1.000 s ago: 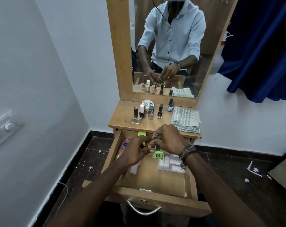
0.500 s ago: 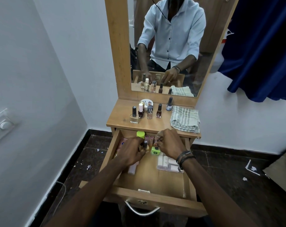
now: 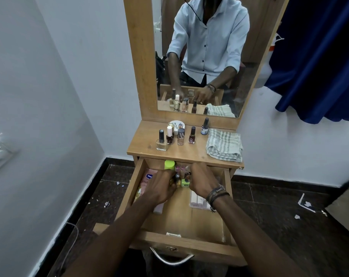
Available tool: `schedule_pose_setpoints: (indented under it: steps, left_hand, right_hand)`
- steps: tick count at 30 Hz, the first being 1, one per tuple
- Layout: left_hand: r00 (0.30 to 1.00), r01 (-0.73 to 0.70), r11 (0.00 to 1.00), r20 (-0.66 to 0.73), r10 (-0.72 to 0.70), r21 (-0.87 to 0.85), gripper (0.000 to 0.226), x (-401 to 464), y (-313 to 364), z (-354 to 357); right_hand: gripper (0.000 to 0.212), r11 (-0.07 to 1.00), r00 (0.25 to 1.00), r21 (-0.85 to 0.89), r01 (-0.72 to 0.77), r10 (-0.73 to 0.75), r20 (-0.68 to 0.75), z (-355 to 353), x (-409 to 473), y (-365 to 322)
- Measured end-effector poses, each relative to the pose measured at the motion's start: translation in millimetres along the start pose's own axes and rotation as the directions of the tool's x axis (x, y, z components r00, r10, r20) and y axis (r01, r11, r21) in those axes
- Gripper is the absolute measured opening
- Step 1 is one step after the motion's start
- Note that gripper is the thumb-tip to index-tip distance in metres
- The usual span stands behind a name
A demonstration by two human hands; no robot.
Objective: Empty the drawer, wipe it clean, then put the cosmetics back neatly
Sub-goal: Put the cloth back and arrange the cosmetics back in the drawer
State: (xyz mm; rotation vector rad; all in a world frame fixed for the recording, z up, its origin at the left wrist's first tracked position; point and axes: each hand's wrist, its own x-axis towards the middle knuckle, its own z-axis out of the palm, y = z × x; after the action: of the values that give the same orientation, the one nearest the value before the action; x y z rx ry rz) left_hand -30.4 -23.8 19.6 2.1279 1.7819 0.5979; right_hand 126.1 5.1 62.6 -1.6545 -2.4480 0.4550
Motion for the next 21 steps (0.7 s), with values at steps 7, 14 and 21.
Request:
schedule_pose_setpoints:
  steps: [7, 14, 21]
  left_hand:
    - [1.0, -0.002, 0.999, -0.03, 0.001, -0.033, 0.016, -0.7, -1.5, 6.7]
    - [0.993, -0.017, 0.998, -0.114, 0.01, -0.059, 0.016, -4.6, -1.2, 5.1]
    - [0.956, -0.088, 0.994, -0.286, 0.065, -0.068, 0.03, -10.2, -3.8, -0.5]
  right_hand:
    - [0.02, 0.999, 1.0, -0.051, -0.015, 0.016, 0.011, 1.0, -0.5, -3.4]
    - [0.014, 0.994, 1.0, -0.112, -0.019, 0.022, 0.019, -6.9, -6.2, -10.6]
    - [0.015, 0.995, 1.0, -0.101, 0.009, -0.012, -0.027, -11.0, -8.5, -10.2]
